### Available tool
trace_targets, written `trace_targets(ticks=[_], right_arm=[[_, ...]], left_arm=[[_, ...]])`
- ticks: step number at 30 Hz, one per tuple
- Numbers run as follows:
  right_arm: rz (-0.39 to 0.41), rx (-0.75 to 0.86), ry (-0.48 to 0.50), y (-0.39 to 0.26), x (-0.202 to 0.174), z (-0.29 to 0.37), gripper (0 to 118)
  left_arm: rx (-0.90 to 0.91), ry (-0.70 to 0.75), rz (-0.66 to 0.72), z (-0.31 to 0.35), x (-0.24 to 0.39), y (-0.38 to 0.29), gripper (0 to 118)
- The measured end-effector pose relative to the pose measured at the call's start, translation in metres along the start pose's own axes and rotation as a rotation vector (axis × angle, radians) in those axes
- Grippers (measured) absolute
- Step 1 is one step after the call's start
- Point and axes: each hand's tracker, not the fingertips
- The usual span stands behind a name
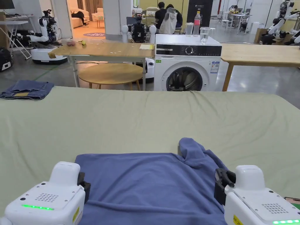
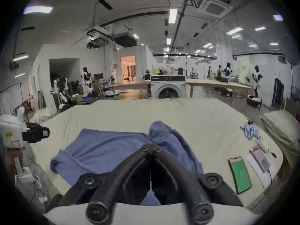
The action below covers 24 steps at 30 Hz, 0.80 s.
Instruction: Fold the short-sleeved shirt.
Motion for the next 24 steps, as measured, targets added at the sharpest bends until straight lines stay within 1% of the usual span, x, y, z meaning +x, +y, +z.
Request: trace_targets(ticks=[1, 4, 6, 9, 11, 13, 14, 15, 16, 17, 18, 19, 23, 24], right_arm=[[0.000, -0.014, 0.014, 0.000, -0.002, -0.002, 0], [0.029, -0.029, 0.002, -0.005, 0.000, -0.011, 0], [0.024, -0.049, 0.005, -0.007, 0.003, -0.019, 0], [0.013, -0.084, 0.009, -0.008, 0.011, -0.034, 0], [0.020, -0.093, 0.011, -0.008, 0.014, -0.044, 0], [0.024, -0.105, 0.011, -0.006, 0.021, -0.057, 0], [0.020, -0.116, 0.009, -0.005, 0.025, -0.063, 0], [0.016, -0.123, 0.004, -0.003, 0.028, -0.070, 0], [0.018, -0.128, -0.002, -0.002, 0.031, -0.076, 0], [0.023, -0.132, -0.010, 0.000, 0.034, -0.082, 0], [0.028, -0.137, -0.017, 0.002, 0.037, -0.087, 0], [0.029, -0.142, -0.022, 0.004, 0.041, -0.093, 0], [0.030, -0.184, -0.049, 0.011, 0.062, -0.124, 0], [0.037, -0.202, -0.070, 0.013, 0.070, -0.137, 0]], left_arm=[[-0.006, -0.004, 0.014, -0.005, -0.003, -0.001, 0], [-0.058, 0.015, 0.014, -0.025, -0.013, -0.002, 0], [-0.096, 0.017, 0.044, -0.046, -0.025, -0.001, 0], [-0.161, 0.020, 0.069, -0.093, -0.046, 0.003, 0], [-0.208, 0.015, 0.093, -0.125, -0.058, 0.007, 0], [-0.217, 0.039, 0.093, -0.160, -0.068, 0.013, 0], [-0.224, 0.059, 0.082, -0.177, -0.073, 0.019, 20], [-0.256, 0.064, 0.071, -0.196, -0.077, 0.024, 55], [-0.291, 0.065, 0.065, -0.215, -0.080, 0.028, 104], [-0.300, 0.059, 0.054, -0.232, -0.082, 0.030, 118], [-0.290, 0.079, 0.045, -0.245, -0.082, 0.034, 117], [-0.318, 0.113, 0.024, -0.260, -0.083, 0.036, 117], [-0.397, 0.118, -0.026, -0.310, -0.079, 0.031, 116], [-0.417, 0.103, -0.059, -0.317, -0.075, 0.029, 113]])
